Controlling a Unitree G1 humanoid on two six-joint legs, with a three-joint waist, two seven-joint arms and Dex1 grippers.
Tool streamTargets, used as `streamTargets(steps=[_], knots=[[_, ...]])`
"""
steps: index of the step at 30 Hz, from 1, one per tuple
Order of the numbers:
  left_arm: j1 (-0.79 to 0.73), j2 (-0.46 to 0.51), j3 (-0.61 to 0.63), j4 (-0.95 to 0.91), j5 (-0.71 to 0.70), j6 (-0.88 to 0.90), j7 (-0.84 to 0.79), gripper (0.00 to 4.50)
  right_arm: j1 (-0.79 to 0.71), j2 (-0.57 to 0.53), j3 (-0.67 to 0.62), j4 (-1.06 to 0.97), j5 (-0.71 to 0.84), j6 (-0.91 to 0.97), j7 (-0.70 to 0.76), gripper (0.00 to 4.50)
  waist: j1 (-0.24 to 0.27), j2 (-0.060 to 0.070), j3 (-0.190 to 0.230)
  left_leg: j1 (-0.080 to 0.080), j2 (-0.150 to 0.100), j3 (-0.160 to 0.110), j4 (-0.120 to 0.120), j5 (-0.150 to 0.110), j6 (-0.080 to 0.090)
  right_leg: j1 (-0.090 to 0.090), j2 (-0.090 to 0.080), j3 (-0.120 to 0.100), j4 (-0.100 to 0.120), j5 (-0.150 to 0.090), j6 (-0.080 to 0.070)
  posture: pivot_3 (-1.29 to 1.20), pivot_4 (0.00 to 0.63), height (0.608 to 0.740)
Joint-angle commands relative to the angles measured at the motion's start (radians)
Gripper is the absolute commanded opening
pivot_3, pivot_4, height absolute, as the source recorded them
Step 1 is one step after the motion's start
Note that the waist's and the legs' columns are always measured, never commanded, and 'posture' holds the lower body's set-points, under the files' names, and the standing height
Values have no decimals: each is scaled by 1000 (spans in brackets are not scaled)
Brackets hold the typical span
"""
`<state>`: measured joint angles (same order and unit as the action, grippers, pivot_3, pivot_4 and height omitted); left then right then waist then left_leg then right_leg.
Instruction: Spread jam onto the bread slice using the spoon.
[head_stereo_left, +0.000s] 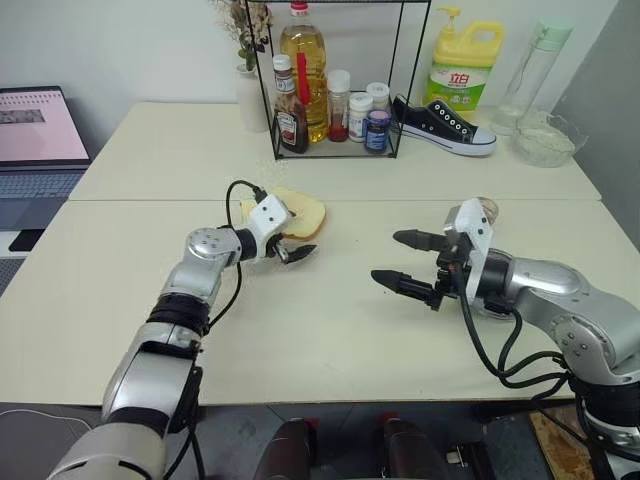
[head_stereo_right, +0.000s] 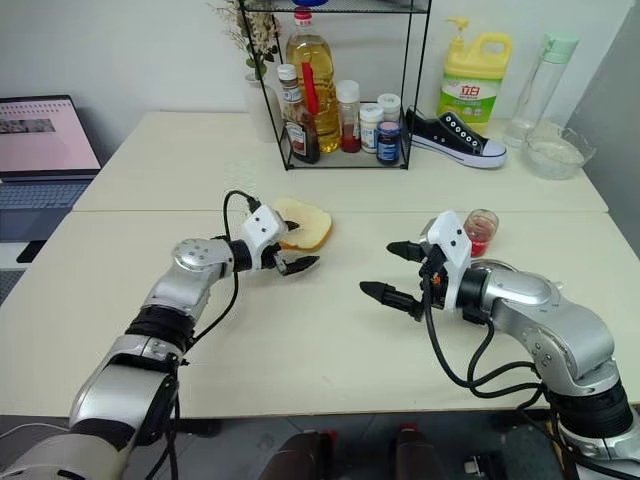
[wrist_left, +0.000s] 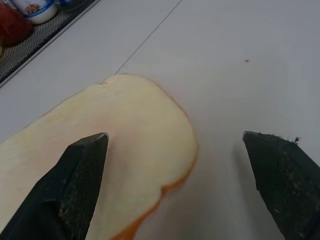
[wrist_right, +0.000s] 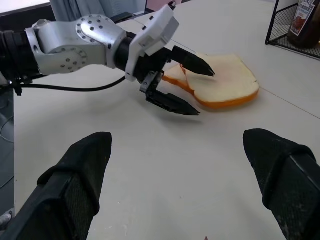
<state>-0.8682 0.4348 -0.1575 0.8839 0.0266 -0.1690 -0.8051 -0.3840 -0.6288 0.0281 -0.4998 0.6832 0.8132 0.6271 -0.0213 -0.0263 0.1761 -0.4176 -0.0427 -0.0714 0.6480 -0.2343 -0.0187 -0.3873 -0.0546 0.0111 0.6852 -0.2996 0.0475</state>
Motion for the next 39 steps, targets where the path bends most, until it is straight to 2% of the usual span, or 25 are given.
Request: streamTargets(steps=[1,3,6,18,23,25,27,30,34,39], knots=[[-66,-15,-1,99,42,-101,43,4500,21,2,-39,-55,8,-2,-23,4475,-3,0,0,0,0,0,0,0,0,0,0,0,0,0,0,0,150,740],[-82,-22,4,143,50,-126,45,4500,30,1,-46,-67,13,4,-32,4475,-4,0,0,0,-1,0,0,0,0,0,0,0,0,0,0,0,150,740],[-91,-21,-5,179,72,-164,37,3875,37,-3,-63,-79,23,15,-43,4500,-7,0,0,0,-1,0,0,0,0,0,1,0,1,0,0,0,150,740],[-103,-7,73,221,41,-147,52,14,15,-7,-87,-68,24,37,-52,4500,-8,0,0,0,0,0,0,0,0,-1,1,0,3,0,0,0,150,740],[-95,-2,113,196,0,-132,29,14,-6,-12,-94,-56,27,47,-47,4500,-8,0,0,0,0,0,1,0,0,-1,1,0,4,0,0,0,150,740],[-87,-11,139,139,-49,-92,-43,14,-10,-17,-102,-58,35,55,-45,4500,-8,0,0,0,0,0,1,0,0,-1,1,0,4,0,0,0,150,740],[-50,-14,122,14,-79,-57,-142,14,-12,-24,-120,-64,51,69,-44,4500,-8,0,0,0,-1,0,1,0,0,-1,1,0,4,0,0,0,150,740],[55,-18,70,-290,-142,62,-273,14,-16,-41,-144,-68,73,84,-40,4500,-6,0,0,0,-1,1,1,0,0,-1,1,1,3,0,0,0,150,740],[243,35,-53,-660,-147,144,-399,14,-2,-88,-189,-84,123,116,-11,4500,-7,0,0,0,0,1,0,0,0,-1,0,4,2,0,0,0,150,740],[381,101,-136,-796,-143,136,-490,14,39,-145,-217,-107,179,145,16,4500,-7,1,0,1,2,0,0,0,0,0,0,5,3,0,0,0,150,740]])
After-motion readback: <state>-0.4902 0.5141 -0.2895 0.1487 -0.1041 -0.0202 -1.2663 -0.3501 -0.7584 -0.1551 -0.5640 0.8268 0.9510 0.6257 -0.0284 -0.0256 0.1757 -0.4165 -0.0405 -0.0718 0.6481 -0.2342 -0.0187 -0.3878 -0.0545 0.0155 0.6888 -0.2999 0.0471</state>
